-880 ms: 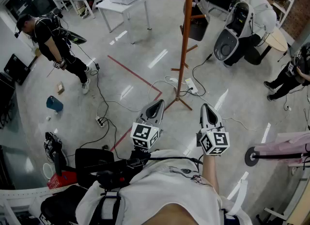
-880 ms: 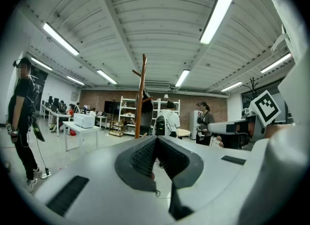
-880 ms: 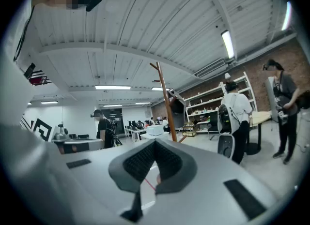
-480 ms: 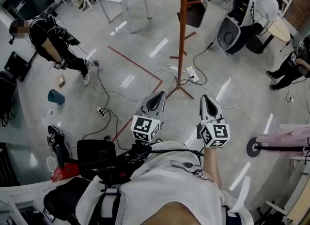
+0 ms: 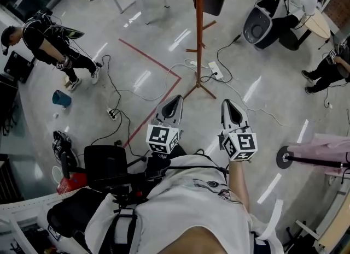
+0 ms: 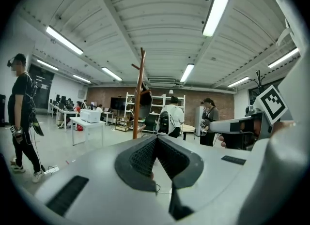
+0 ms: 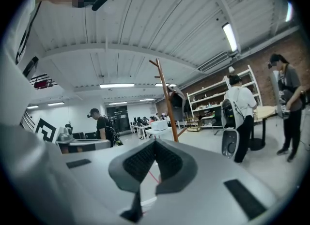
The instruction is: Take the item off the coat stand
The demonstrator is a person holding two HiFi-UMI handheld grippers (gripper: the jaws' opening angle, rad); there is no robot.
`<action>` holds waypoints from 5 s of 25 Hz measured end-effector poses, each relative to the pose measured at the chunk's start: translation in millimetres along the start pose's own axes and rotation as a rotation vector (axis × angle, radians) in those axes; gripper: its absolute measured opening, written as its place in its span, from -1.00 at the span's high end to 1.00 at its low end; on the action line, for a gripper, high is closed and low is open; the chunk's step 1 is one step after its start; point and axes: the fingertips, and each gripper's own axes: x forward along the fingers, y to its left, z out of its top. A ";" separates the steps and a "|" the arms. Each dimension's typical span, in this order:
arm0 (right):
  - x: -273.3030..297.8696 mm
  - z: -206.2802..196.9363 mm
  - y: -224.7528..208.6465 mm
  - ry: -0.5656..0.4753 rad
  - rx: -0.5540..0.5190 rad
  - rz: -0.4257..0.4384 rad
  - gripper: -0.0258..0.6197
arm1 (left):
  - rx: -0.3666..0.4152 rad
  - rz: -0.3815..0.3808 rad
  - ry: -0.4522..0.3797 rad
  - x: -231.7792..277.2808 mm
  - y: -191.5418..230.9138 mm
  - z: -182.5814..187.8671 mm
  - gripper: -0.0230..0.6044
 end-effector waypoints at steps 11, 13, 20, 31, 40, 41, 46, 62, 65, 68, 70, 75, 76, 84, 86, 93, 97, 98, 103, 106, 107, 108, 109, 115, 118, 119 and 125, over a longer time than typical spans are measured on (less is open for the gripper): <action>56.8 -15.4 -11.7 0.057 0.031 0.024 0.91 | -0.022 0.006 0.051 43.7 31.4 -18.1 0.92; 79.1 -11.6 -20.4 0.055 0.025 0.013 0.91 | -0.021 -0.012 0.044 69.3 43.0 -13.7 0.92; 158.0 20.1 -47.9 0.018 0.017 -0.042 0.91 | 0.001 -0.094 0.003 149.8 82.7 20.7 0.92; 239.0 31.3 -67.8 0.035 0.023 -0.083 0.91 | -0.018 -0.143 0.057 222.3 128.2 22.8 0.92; 278.9 51.4 -102.4 0.021 0.019 -0.047 0.91 | -0.004 -0.111 0.032 260.8 131.3 39.8 0.92; 281.9 55.0 -108.3 0.014 0.023 -0.050 0.91 | -0.002 -0.102 0.028 263.2 131.1 41.2 0.92; 302.0 82.6 -137.9 -0.024 0.020 -0.083 0.90 | 0.011 -0.066 -0.003 279.3 135.1 59.2 0.92; 396.3 108.0 -179.1 0.025 0.016 -0.038 0.39 | 0.033 0.008 -0.021 285.8 153.3 64.0 0.92; 398.5 112.8 -183.2 0.008 0.012 -0.064 0.82 | 0.035 0.030 -0.026 281.8 159.3 65.3 0.92; 399.3 118.5 -187.9 -0.008 0.010 -0.075 0.83 | 0.032 0.054 -0.027 279.7 166.0 64.9 0.92; 400.9 126.3 -193.9 -0.027 0.019 -0.079 0.83 | 0.031 0.063 -0.027 280.6 167.9 64.5 0.92; 410.6 154.6 -209.6 -0.075 0.068 -0.082 0.83 | 0.029 0.067 -0.026 280.8 166.4 63.8 0.92; 412.8 160.2 -211.3 -0.083 0.073 -0.083 0.83 | 0.029 0.068 -0.026 279.5 166.6 63.1 0.92; 425.7 184.1 -235.1 -0.114 0.088 -0.142 0.83 | 0.025 0.068 -0.029 274.6 165.6 55.4 0.92; 422.2 183.8 -247.0 -0.112 0.088 -0.174 0.83 | 0.024 0.067 -0.027 277.7 164.4 58.1 0.92; 360.7 150.9 -267.9 -0.100 0.124 -0.290 0.83 | 0.023 0.066 -0.041 281.4 167.9 69.9 0.92; 314.9 120.7 -271.3 -0.065 0.126 -0.358 0.83 | 0.027 0.050 -0.056 291.3 162.8 76.8 0.92; 304.1 114.7 -271.0 -0.057 0.121 -0.373 0.83 | 0.028 0.046 -0.056 293.9 161.1 77.9 0.92; 256.2 102.0 -261.9 -0.049 0.103 -0.430 0.83 | 0.035 0.016 -0.069 301.4 148.6 89.6 0.92; 235.3 99.9 -252.4 -0.043 0.095 -0.446 0.83 | 0.041 -0.005 -0.074 300.8 139.2 97.0 0.92; 232.2 101.0 -250.5 -0.044 0.084 -0.449 0.83 | 0.044 -0.010 -0.076 302.8 137.6 99.2 0.92; 230.3 102.2 -249.0 -0.045 0.072 -0.452 0.83 | 0.046 -0.013 -0.078 305.0 136.8 101.0 0.92; 228.8 102.6 -247.5 -0.044 0.063 -0.454 0.83 | 0.046 -0.016 -0.078 306.6 136.3 101.8 0.92; 219.4 100.3 -245.4 -0.039 0.055 -0.458 0.83 | 0.040 -0.034 -0.065 309.4 127.2 99.1 0.92; 218.0 101.7 -244.6 -0.047 0.050 -0.452 0.83 | 0.036 -0.036 -0.067 308.7 126.3 99.9 0.92; 218.1 102.5 -244.1 -0.052 0.048 -0.449 0.83 | 0.038 -0.035 -0.069 308.3 126.5 100.5 0.92; 223.3 104.6 -239.8 -0.059 0.034 -0.428 0.83 | 0.039 -0.018 -0.073 306.0 130.5 101.0 0.92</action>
